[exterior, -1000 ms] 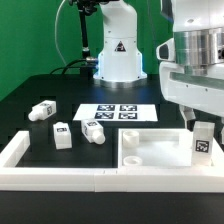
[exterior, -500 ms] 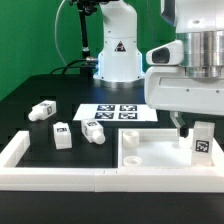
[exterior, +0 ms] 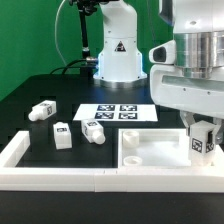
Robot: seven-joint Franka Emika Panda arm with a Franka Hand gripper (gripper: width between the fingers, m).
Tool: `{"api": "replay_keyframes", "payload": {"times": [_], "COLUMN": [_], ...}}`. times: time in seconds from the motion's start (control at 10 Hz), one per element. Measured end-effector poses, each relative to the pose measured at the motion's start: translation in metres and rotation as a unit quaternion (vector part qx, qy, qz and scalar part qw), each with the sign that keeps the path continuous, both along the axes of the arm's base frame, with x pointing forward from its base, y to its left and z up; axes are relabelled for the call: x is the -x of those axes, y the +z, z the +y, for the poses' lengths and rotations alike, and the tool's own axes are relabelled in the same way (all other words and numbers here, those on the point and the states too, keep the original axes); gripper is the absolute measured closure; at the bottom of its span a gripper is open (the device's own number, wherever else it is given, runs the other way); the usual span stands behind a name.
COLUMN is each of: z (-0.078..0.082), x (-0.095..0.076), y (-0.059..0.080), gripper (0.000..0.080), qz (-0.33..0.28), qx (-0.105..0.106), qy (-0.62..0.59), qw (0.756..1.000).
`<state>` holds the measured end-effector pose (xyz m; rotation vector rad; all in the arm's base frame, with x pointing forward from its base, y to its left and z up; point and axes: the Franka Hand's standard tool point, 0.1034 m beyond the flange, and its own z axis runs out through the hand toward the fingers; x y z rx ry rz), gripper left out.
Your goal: Assemble one leg
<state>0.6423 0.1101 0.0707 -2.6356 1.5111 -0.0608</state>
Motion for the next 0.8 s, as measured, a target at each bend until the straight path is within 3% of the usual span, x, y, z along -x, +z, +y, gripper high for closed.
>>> {"api": "replay_keyframes", "payload": {"times": [0.2,0.5,0.8], "z": [0.0032,0.0038,0.0039], "x": [0.0016,0.0010,0.0012], "y": [-0.0007,-0.0030,-0.0033], "gripper": [0.0509,0.0509,0.0509], "qz": [0.016,0.023,0.029], "qx": [-0.020,-0.072,-0.076], "qy": [-0.145,-0.346,-0.404], "qw": [0.989,0.935,0.911]}}
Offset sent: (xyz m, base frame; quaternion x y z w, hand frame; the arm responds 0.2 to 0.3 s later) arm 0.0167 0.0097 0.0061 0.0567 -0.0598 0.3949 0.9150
